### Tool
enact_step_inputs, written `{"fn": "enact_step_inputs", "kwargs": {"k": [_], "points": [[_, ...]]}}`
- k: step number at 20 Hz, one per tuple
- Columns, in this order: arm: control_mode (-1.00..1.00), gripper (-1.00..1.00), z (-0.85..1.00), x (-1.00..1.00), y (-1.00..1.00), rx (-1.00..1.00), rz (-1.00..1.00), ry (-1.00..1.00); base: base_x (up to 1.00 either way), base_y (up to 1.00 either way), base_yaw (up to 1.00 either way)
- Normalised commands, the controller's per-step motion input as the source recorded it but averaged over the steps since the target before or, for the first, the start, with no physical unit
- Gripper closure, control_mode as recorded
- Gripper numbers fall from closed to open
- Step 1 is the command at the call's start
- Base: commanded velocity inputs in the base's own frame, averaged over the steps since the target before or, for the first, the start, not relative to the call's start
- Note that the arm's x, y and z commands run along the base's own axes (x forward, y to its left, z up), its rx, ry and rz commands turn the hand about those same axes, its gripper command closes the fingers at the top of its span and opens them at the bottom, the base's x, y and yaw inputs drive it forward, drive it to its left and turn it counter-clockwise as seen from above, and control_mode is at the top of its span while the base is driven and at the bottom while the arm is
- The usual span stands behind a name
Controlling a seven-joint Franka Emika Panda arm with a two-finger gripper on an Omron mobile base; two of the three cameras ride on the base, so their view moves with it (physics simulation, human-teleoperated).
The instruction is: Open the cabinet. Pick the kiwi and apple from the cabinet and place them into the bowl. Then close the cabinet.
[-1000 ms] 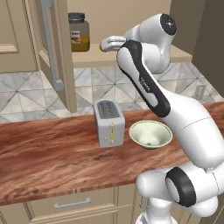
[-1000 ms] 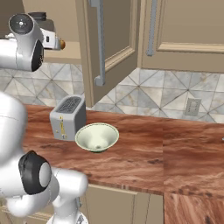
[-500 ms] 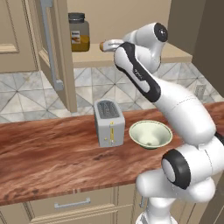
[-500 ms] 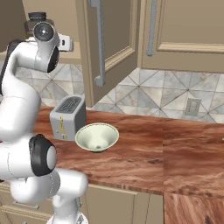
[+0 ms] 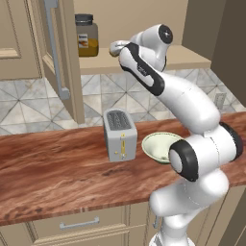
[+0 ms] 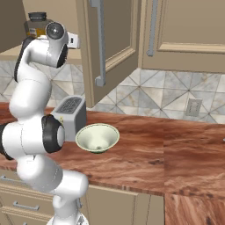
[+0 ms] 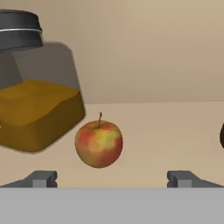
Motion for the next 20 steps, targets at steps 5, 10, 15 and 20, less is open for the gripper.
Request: {"fn": "enact_step_inputs", "kwargs": {"k": [5,10,15,20], "points": [[-1.0,-1.0,-0.01,0.39,0.24,-0.03,-0.06,0.01,0.0,0.0,0.0],[-1.0,-1.0,0.0,0.01,0.0,0.0,-0.01,0.0,0.0,0.0,0.0],[-1.0,-1.0,0.0,0.0,0.0,0.0,0.0,0.0,0.0,0.0,0.0],[-1.0,-1.0,-0.04,0.0,0.0,0.0,0.0,0.0,0.0,0.0,0.0]]}}
